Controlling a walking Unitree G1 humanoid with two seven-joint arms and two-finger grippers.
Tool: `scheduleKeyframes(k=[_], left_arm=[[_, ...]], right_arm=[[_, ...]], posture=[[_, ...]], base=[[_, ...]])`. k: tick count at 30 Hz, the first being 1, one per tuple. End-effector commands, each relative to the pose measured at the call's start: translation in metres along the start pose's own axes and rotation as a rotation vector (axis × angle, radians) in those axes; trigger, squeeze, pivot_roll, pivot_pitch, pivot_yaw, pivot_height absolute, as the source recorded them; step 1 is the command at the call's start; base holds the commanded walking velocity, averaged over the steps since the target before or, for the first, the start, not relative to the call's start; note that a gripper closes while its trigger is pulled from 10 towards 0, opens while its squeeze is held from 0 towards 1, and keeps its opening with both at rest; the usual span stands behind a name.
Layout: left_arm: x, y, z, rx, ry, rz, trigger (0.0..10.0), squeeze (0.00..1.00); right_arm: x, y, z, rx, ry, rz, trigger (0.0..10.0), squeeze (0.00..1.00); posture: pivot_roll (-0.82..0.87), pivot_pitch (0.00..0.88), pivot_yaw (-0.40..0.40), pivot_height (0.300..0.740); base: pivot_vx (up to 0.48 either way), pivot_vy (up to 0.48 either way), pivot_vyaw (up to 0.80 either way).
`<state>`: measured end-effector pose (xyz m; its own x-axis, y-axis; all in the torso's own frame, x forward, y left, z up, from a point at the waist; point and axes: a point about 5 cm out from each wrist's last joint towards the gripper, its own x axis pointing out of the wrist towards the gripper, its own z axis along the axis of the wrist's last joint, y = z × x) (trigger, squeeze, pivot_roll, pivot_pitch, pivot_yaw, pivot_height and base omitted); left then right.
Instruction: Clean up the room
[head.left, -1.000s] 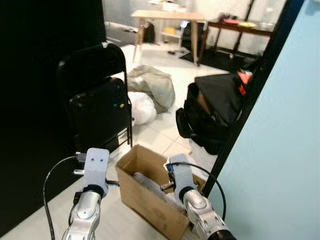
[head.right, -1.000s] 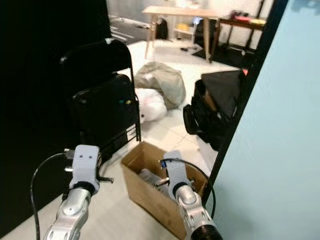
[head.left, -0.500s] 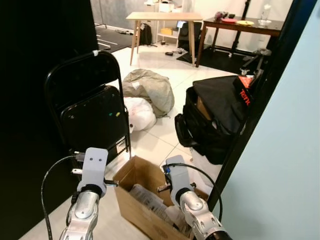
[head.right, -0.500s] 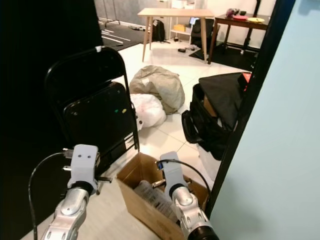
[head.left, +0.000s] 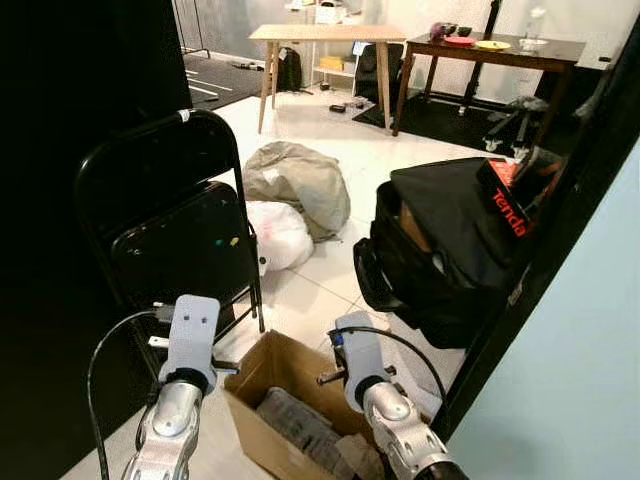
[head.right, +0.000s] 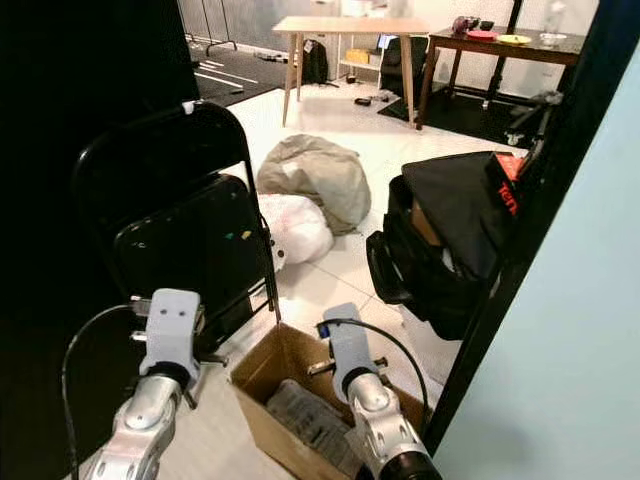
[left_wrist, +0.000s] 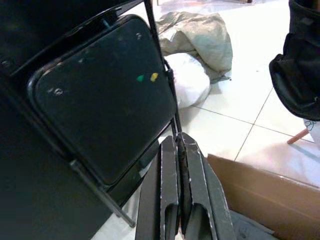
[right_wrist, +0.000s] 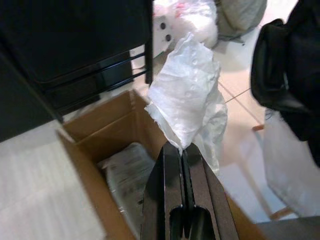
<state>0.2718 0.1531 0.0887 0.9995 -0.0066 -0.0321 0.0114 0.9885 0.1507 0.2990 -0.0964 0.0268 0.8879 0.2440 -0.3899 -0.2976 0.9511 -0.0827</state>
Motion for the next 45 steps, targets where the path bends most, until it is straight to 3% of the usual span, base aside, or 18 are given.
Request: scheduleKeyframes(k=[1, 14, 21, 27, 33, 35, 37, 38, 39, 40, 43, 45], left_arm=[[0.000, 0.000, -0.003, 0.000, 0.024, -0.006, 10.0, 0.00], [0.001, -0.002, -0.005, 0.029, 0.038, -0.033, 10.0, 0.00], [0.000, 0.000, -0.010, -0.010, 0.068, 0.010, 10.0, 0.00], [0.002, 0.000, -0.012, 0.078, 0.066, -0.026, 10.0, 0.00], [0.006, 0.014, -0.015, 0.198, 0.072, -0.091, 10.0, 0.00], [0.004, 0.016, -0.017, 0.268, 0.080, -0.223, 10.0, 0.00], [0.004, 0.016, -0.017, 0.268, 0.080, -0.223, 10.0, 0.00], [0.002, 0.017, -0.018, 0.296, 0.079, -0.293, 10.0, 0.00], [0.002, 0.017, -0.018, 0.296, 0.079, -0.293, 10.0, 0.00], [-0.004, 0.016, -0.014, 0.292, 0.066, -0.373, 10.0, 0.00], [-0.007, 0.015, -0.011, 0.276, 0.050, -0.408, 10.0, 0.00], [-0.019, 0.007, -0.003, 0.229, 0.003, -0.499, 10.0, 0.00]], right_arm=[[0.000, 0.000, -0.001, -0.002, 0.014, -0.005, 10.0, 0.00], [0.001, -0.001, -0.003, -0.021, 0.036, -0.001, 10.0, 0.00], [0.001, -0.003, -0.001, -0.032, 0.039, 0.002, 10.0, 0.00], [0.004, -0.002, 0.003, -0.069, 0.040, 0.052, 10.0, 0.00], [0.012, 0.006, 0.009, -0.209, 0.077, 0.151, 10.0, 0.00], [0.017, 0.006, 0.008, -0.283, 0.125, 0.190, 10.0, 0.00], [0.017, 0.006, 0.008, -0.283, 0.125, 0.190, 10.0, 0.00], [0.018, 0.006, 0.007, -0.346, 0.147, 0.207, 10.0, 0.00], [0.018, 0.006, 0.007, -0.346, 0.147, 0.207, 10.0, 0.00], [0.020, 0.001, 0.008, -0.445, 0.164, 0.215, 10.0, 0.00], [0.021, -0.001, 0.009, -0.481, 0.163, 0.209, 10.0, 0.00], [0.022, -0.008, 0.011, -0.559, 0.166, 0.209, 10.0, 0.00]], posture=[[0.03, 0.000, 0.004, 0.740], [0.02, 0.000, 0.003, 0.740], [0.02, 0.000, 0.001, 0.740], [0.01, 0.000, -0.009, 0.740], [0.01, 0.010, -0.020, 0.740], [0.01, 0.052, -0.032, 0.740], [0.01, 0.052, -0.032, 0.740], [0.01, 0.069, -0.037, 0.740], [0.01, 0.069, -0.037, 0.740], [0.02, 0.123, -0.052, 0.740], [0.03, 0.149, -0.055, 0.740], [0.05, 0.227, -0.068, 0.740]], base=[[0.000, 0.000, 0.00], [0.000, -0.074, 0.00], [0.000, -0.137, 0.00], [0.000, 0.000, 0.00], [0.000, 0.000, 0.00], [0.000, 0.000, 0.00], [0.000, 0.000, 0.00], [0.000, 0.000, 0.00], [0.000, 0.000, 0.00], [0.000, 0.000, 0.00], [0.000, 0.000, 0.00], [0.000, 0.000, 0.00]])
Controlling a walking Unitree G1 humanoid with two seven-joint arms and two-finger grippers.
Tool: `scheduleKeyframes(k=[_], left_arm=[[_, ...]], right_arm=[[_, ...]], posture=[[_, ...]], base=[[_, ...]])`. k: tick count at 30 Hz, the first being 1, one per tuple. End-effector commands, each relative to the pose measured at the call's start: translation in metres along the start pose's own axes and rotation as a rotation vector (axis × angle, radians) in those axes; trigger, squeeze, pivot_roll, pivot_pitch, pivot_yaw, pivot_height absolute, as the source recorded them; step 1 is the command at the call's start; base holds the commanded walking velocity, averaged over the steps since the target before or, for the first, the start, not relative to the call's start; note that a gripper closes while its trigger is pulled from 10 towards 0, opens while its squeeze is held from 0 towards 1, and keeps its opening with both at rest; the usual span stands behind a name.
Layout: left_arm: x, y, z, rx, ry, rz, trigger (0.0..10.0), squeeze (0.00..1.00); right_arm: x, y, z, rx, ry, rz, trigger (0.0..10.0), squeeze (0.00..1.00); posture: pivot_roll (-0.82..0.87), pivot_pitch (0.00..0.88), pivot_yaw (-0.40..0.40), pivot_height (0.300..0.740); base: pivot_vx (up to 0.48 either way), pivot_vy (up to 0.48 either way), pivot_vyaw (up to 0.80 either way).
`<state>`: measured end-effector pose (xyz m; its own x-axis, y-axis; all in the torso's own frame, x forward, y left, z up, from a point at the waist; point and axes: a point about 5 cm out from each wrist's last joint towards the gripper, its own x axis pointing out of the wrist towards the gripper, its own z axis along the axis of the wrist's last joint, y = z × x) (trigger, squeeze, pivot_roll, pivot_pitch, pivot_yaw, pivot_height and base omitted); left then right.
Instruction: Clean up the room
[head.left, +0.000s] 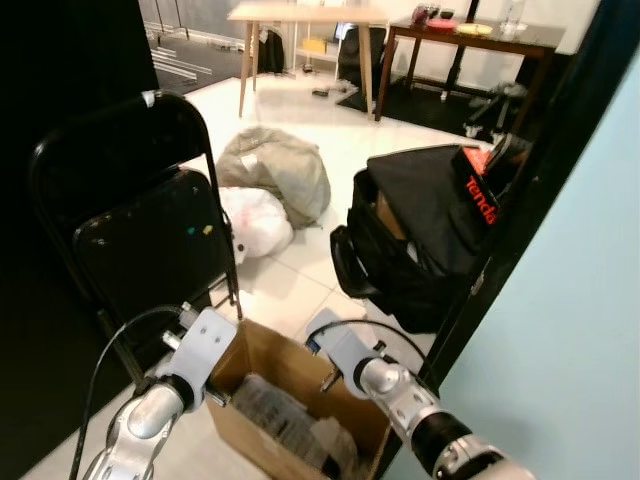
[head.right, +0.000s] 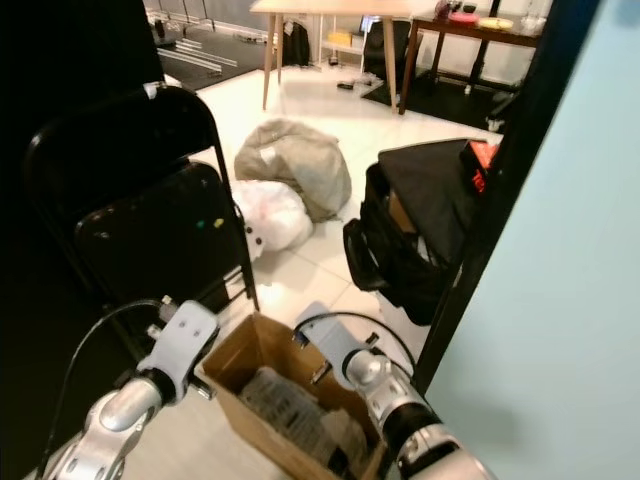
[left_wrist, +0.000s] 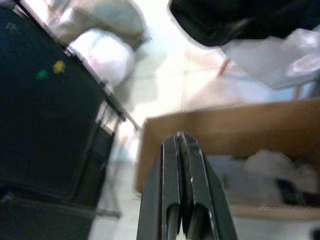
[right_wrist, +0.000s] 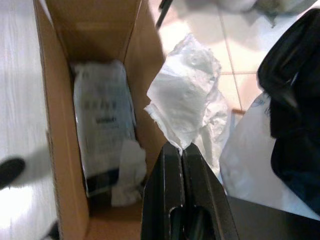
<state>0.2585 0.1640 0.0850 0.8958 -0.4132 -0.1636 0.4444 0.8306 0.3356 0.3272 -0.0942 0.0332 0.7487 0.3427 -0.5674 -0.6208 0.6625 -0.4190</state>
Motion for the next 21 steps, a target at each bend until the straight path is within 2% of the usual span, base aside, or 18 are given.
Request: scheduleKeyframes(k=[1, 7, 12, 14, 17, 21], left_arm=[[-0.008, -0.009, 0.008, -0.014, -0.049, -0.084, 10.0, 0.00], [-0.023, -0.018, 0.022, -0.056, -0.105, -0.142, 10.0, 0.00], [-0.031, -0.028, 0.030, -0.084, -0.137, -0.199, 10.0, 0.00], [-0.036, -0.040, 0.032, -0.075, -0.137, -0.295, 10.0, 0.00], [-0.039, -0.046, 0.030, -0.053, -0.121, -0.357, 10.0, 0.00], [-0.040, -0.048, 0.029, -0.038, -0.112, -0.375, 10.0, 0.00]], right_arm=[[0.000, -0.002, -0.006, -0.058, 0.024, 0.004, 10.0, 0.00], [-0.001, -0.009, -0.005, -0.091, 0.029, -0.009, 10.0, 0.00], [-0.001, -0.010, -0.007, -0.117, 0.043, -0.008, 10.0, 0.00], [0.000, -0.011, -0.008, -0.127, 0.055, -0.001, 10.0, 0.00], [0.000, -0.010, -0.006, -0.142, 0.057, 0.004, 10.0, 0.00], [0.001, -0.010, -0.004, -0.146, 0.056, 0.003, 10.0, 0.00]], posture=[[0.07, 0.264, -0.071, 0.740], [0.09, 0.350, -0.059, 0.740], [0.09, 0.348, -0.053, 0.740], [0.10, 0.339, -0.052, 0.740], [0.10, 0.345, -0.061, 0.740], [0.10, 0.343, -0.065, 0.740]], base=[[0.000, 0.000, 0.00], [0.000, 0.000, 0.00], [0.000, 0.000, 0.00], [0.000, 0.000, 0.00], [0.000, 0.000, 0.00], [0.000, 0.000, 0.00]])
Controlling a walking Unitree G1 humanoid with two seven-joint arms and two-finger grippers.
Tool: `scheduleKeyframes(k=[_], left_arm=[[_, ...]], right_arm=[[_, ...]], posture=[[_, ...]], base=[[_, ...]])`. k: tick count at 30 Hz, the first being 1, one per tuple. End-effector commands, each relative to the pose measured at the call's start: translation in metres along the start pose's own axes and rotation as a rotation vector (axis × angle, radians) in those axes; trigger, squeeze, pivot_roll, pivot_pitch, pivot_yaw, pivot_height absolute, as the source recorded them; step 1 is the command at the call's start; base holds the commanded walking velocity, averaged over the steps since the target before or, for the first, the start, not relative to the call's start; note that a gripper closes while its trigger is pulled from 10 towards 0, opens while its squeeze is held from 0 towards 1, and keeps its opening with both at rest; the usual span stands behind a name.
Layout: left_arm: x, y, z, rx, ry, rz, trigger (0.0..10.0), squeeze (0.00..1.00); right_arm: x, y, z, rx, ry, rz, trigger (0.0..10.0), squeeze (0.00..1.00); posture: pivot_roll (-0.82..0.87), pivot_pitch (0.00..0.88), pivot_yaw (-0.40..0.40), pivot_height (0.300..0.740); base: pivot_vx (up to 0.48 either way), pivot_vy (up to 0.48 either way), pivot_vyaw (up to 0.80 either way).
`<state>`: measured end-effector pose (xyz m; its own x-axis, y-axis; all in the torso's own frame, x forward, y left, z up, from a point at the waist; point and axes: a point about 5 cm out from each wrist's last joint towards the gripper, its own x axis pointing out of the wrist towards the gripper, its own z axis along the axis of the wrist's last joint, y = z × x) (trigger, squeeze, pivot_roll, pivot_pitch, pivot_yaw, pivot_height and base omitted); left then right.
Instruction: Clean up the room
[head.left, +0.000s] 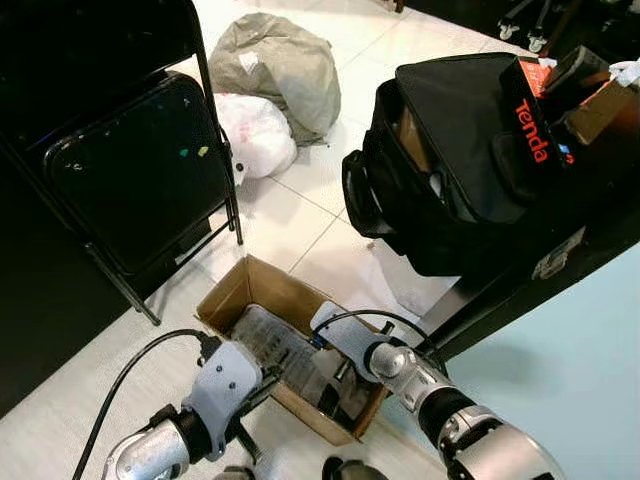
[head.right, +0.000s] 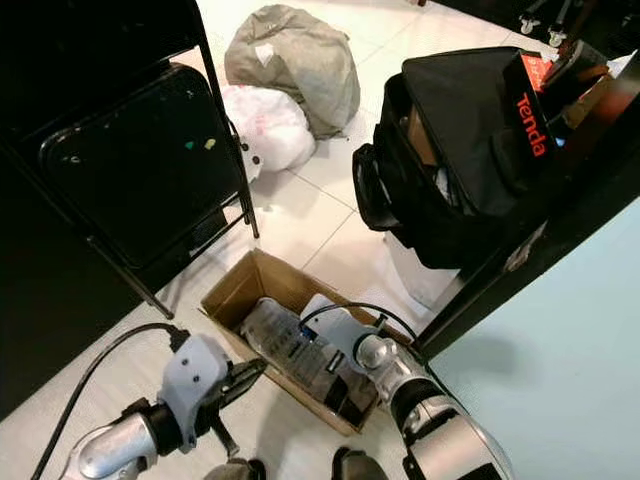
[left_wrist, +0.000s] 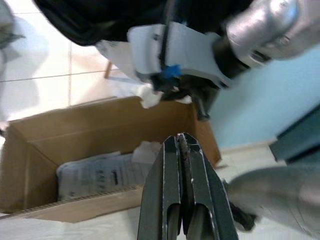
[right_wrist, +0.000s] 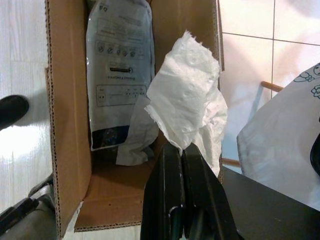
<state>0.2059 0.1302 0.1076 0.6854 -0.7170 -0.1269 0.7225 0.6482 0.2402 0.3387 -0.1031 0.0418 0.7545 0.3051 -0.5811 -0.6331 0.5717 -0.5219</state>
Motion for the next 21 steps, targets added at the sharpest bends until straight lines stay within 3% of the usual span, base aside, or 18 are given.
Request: scheduleKeyframes(k=[1, 7, 8, 9, 10, 11, 12, 13, 14, 16, 17, 18, 19, 20, 21], left_arm=[[-0.004, -0.006, -0.007, 0.015, 0.045, -0.041, 10.0, 0.00], [-0.014, -0.004, -0.014, 0.104, 0.112, -0.073, 10.0, 0.00], [-0.017, -0.004, -0.017, 0.125, 0.132, -0.085, 10.0, 0.00], [-0.017, -0.004, -0.017, 0.125, 0.132, -0.085, 10.0, 0.00], [-0.019, -0.003, -0.018, 0.139, 0.144, -0.091, 10.0, 0.00], [-0.019, -0.003, -0.018, 0.139, 0.144, -0.091, 10.0, 0.00], [-0.020, -0.003, -0.018, 0.147, 0.152, -0.100, 10.0, 0.00], [-0.020, -0.003, -0.018, 0.147, 0.152, -0.100, 10.0, 0.00], [-0.020, -0.003, -0.017, 0.151, 0.157, -0.107, 10.0, 0.00], [-0.019, -0.003, -0.017, 0.153, 0.159, -0.109, 10.0, 0.00], [-0.019, -0.004, -0.017, 0.154, 0.158, -0.113, 10.0, 0.00], [-0.018, -0.004, -0.016, 0.155, 0.158, -0.114, 10.0, 0.00], [-0.018, -0.004, -0.016, 0.155, 0.158, -0.114, 10.0, 0.00], [-0.018, -0.004, -0.016, 0.156, 0.157, -0.115, 10.0, 0.00], [-0.018, -0.004, -0.016, 0.156, 0.157, -0.115, 10.0, 0.00]], right_arm=[[0.000, 0.008, -0.005, -0.013, 0.018, 0.022, 10.0, 0.00], [0.001, 0.007, -0.005, -0.012, 0.024, 0.025, 10.0, 0.00], [0.001, 0.008, -0.005, -0.010, 0.026, 0.030, 10.0, 0.07], [0.001, 0.008, -0.005, -0.010, 0.026, 0.030, 10.0, 0.07], [0.001, 0.008, -0.006, -0.006, 0.028, 0.036, 10.0, 0.24], [0.001, 0.008, -0.006, -0.006, 0.028, 0.036, 10.0, 0.24], [0.001, 0.008, -0.006, 0.000, 0.029, 0.041, 10.0, 0.68], [0.001, 0.008, -0.006, 0.000, 0.029, 0.041, 10.0, 0.68], [0.001, 0.008, -0.006, 0.004, 0.030, 0.044, 10.0, 1.00], [0.001, 0.008, -0.007, -0.001, 0.032, 0.038, 10.0, 1.00], [0.001, 0.007, -0.007, -0.015, 0.035, 0.029, 10.0, 0.72], [0.001, 0.007, -0.007, -0.027, 0.037, 0.024, 10.0, 0.10], [0.001, 0.007, -0.007, -0.027, 0.037, 0.024, 10.0, 0.10], [0.001, 0.007, -0.007, -0.033, 0.038, 0.020, 10.0, 0.00], [0.001, 0.007, -0.007, -0.033, 0.038, 0.020, 10.0, 0.00]], posture=[[0.10, 0.338, -0.065, 0.740], [0.11, 0.335, -0.066, 0.740], [0.10, 0.336, -0.066, 0.740], [0.10, 0.336, -0.066, 0.740], [0.10, 0.336, -0.066, 0.740], [0.10, 0.336, -0.066, 0.740], [0.11, 0.335, -0.066, 0.740], [0.11, 0.335, -0.066, 0.740], [0.11, 0.334, -0.067, 0.740], [0.11, 0.333, -0.065, 0.740], [0.11, 0.332, -0.064, 0.740], [0.11, 0.332, -0.063, 0.740], [0.11, 0.332, -0.063, 0.740], [0.11, 0.332, -0.063, 0.740], [0.11, 0.332, -0.063, 0.740]], base=[[0.000, 0.000, 0.00], [0.000, 0.000, 0.00], [0.000, 0.000, 0.00], [0.000, 0.000, 0.00], [0.000, 0.000, 0.00], [0.000, 0.000, 0.00], [0.000, 0.000, 0.00], [0.000, 0.000, 0.00], [0.000, 0.000, 0.00], [0.000, 0.000, 0.00], [0.000, 0.000, 0.00], [0.000, 0.000, 0.00], [0.000, 0.000, 0.00], [0.000, 0.000, 0.00], [0.000, 0.000, 0.00]])
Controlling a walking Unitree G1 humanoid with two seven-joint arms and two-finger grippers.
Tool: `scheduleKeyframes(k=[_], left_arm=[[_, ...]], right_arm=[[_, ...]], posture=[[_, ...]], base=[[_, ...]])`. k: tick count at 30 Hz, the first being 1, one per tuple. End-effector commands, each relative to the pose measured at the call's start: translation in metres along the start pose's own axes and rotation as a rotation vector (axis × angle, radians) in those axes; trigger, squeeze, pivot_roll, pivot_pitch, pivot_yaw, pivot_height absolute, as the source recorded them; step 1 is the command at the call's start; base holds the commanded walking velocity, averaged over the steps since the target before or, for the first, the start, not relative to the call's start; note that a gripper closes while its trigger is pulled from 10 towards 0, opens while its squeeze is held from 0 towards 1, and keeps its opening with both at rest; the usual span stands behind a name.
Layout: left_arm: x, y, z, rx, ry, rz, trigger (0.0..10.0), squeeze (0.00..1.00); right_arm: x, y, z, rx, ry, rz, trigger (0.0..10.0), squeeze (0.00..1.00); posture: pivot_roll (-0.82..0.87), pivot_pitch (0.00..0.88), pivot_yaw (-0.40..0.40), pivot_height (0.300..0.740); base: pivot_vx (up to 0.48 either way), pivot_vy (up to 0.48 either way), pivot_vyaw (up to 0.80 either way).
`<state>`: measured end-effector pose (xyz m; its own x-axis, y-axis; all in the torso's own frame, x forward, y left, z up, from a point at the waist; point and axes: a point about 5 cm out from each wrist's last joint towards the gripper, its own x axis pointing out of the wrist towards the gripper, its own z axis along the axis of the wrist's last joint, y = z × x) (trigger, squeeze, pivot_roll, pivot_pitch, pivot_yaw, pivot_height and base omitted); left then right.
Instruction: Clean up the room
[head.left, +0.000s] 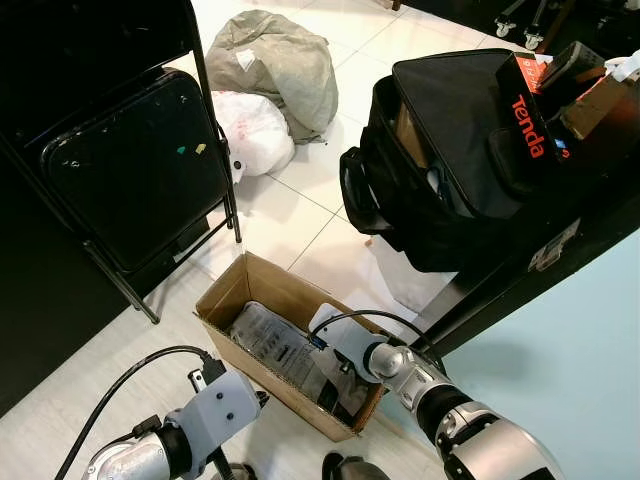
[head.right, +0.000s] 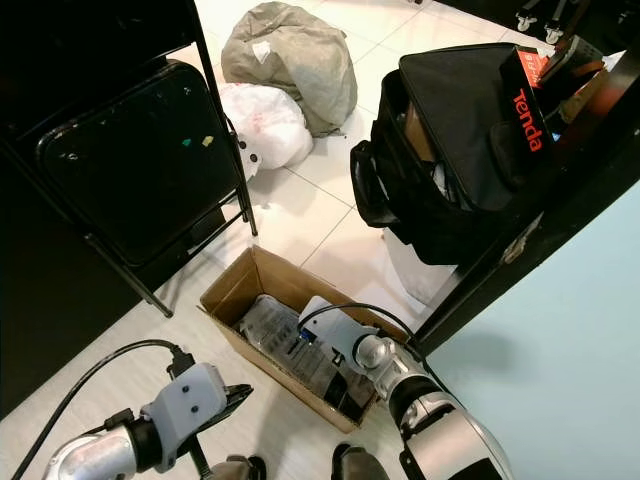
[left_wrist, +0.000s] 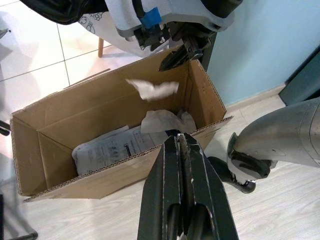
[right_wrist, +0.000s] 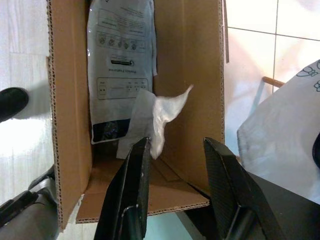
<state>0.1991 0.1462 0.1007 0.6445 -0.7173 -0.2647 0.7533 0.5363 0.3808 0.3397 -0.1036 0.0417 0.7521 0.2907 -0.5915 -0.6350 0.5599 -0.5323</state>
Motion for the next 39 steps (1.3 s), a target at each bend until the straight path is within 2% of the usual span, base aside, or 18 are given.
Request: scheduleKeyframes(k=[1, 4, 8, 9, 10, 11, 12, 14, 15, 17, 18, 20, 25, 27, 30, 33, 35, 39], left_arm=[[-0.001, -0.009, -0.005, -0.010, 0.029, -0.044, 10.0, 0.00], [0.000, -0.006, -0.008, 0.005, 0.037, -0.035, 10.0, 0.00], [0.002, 0.003, -0.010, 0.018, 0.045, 0.031, 10.0, 0.00], [0.006, 0.009, -0.013, 0.008, 0.061, 0.093, 10.0, 0.00], [0.011, 0.018, -0.017, -0.030, 0.088, 0.189, 10.0, 0.00], [0.011, 0.018, -0.017, -0.030, 0.088, 0.189, 10.0, 0.00], [0.014, 0.023, -0.020, -0.059, 0.109, 0.251, 10.0, 0.00], [0.022, 0.030, -0.031, -0.165, 0.175, 0.421, 10.0, 0.00], [0.022, 0.030, -0.031, -0.165, 0.175, 0.421, 10.0, 0.00], [0.030, 0.029, -0.044, -0.277, 0.245, 0.573, 10.0, 0.00], [0.030, 0.029, -0.044, -0.277, 0.245, 0.573, 10.0, 0.00], [0.039, 0.026, -0.052, -0.376, 0.289, 0.659, 10.0, 0.00], [0.052, 0.020, -0.055, -0.375, 0.324, 0.696, 10.0, 0.00], [0.052, 0.020, -0.055, -0.375, 0.324, 0.696, 10.0, 0.00], [0.061, 0.025, -0.047, -0.336, 0.287, 0.709, 10.0, 0.00], [0.061, 0.025, -0.047, -0.336, 0.287, 0.709, 10.0, 0.00], [0.066, 0.038, -0.039, -0.308, 0.236, 0.735, 10.0, 0.00], [0.064, 0.045, -0.039, -0.296, 0.229, 0.761, 10.0, 0.00]], right_arm=[[0.000, 0.008, -0.006, -0.018, 0.020, 0.021, 10.0, 0.00], [0.000, 0.007, -0.005, -0.017, 0.015, 0.019, 10.0, 0.00], [0.000, 0.004, -0.003, 0.002, 0.006, 0.007, 10.0, 0.00], [0.000, 0.001, 0.000, 0.057, -0.002, -0.010, 10.0, 0.00], [0.000, -0.005, 0.003, 0.164, -0.018, -0.035, 10.0, 0.00], [0.000, -0.005, 0.003, 0.164, -0.018, -0.035, 10.0, 0.00], [0.000, -0.008, 0.005, 0.240, -0.029, -0.050, 10.0, 0.00], [0.000, -0.013, 0.009, 0.447, -0.075, -0.066, 10.0, 0.00], [0.000, -0.013, 0.009, 0.447, -0.075, -0.066, 10.0, 0.00], [-0.002, -0.010, 0.004, 0.588, -0.080, -0.093, 10.0, 0.00], [-0.002, -0.010, 0.004, 0.588, -0.080, -0.093, 10.0, 0.00], [-0.003, -0.006, -0.003, 0.672, -0.076, -0.136, 10.0, 0.00], [-0.007, 0.000, -0.014, 0.676, -0.080, -0.218, 10.0, 0.00], [-0.007, 0.000, -0.014, 0.676, -0.080, -0.218, 10.0, 0.00], [-0.009, 0.004, -0.021, 0.723, -0.088, -0.220, 10.0, 0.00], [-0.009, 0.004, -0.021, 0.723, -0.088, -0.220, 10.0, 0.00], [-0.012, 0.008, -0.026, 0.777, -0.089, -0.219, 10.0, 0.00], [-0.014, 0.014, -0.029, 0.800, -0.084, -0.202, 10.0, 0.00]], posture=[[0.11, 0.332, -0.063, 0.740], [0.11, 0.313, -0.059, 0.740], [0.10, 0.283, -0.062, 0.740], [0.09, 0.245, -0.067, 0.740], [0.08, 0.202, -0.078, 0.740], [0.08, 0.202, -0.078, 0.740], [0.08, 0.202, -0.078, 0.740], [0.06, 0.086, -0.068, 0.740], [0.06, 0.086, -0.068, 0.740], [0.04, 0.023, -0.058, 0.740], [0.04, 0.023, -0.058, 0.740], [0.02, 0.000, -0.044, 0.740], [0.00, 0.000, -0.009, 0.740], [0.00, 0.000, -0.009, 0.740], [-0.01, 0.000, 0.010, 0.740], [-0.01, 0.000, 0.010, 0.740], [-0.01, 0.000, 0.026, 0.740], [-0.01, 0.000, 0.029, 0.740]], base=[[0.000, 0.000, 0.00], [0.000, 0.000, 0.00], [0.000, 0.000, 0.00], [0.000, 0.000, 0.00], [0.000, 0.000, 0.00], [0.000, 0.000, 0.00], [0.000, 0.000, 0.00], [0.000, 0.000, 0.00], [0.000, 0.000, 0.00], [0.000, 0.000, 0.00], [0.000, 0.000, 0.00], [0.000, 0.000, 0.00], [0.000, 0.000, 0.00], [0.000, 0.000, 0.00], [0.000, 0.000, 0.00], [0.000, 0.000, 0.00], [0.000, 0.000, 0.00], [0.000, 0.000, 0.00]])
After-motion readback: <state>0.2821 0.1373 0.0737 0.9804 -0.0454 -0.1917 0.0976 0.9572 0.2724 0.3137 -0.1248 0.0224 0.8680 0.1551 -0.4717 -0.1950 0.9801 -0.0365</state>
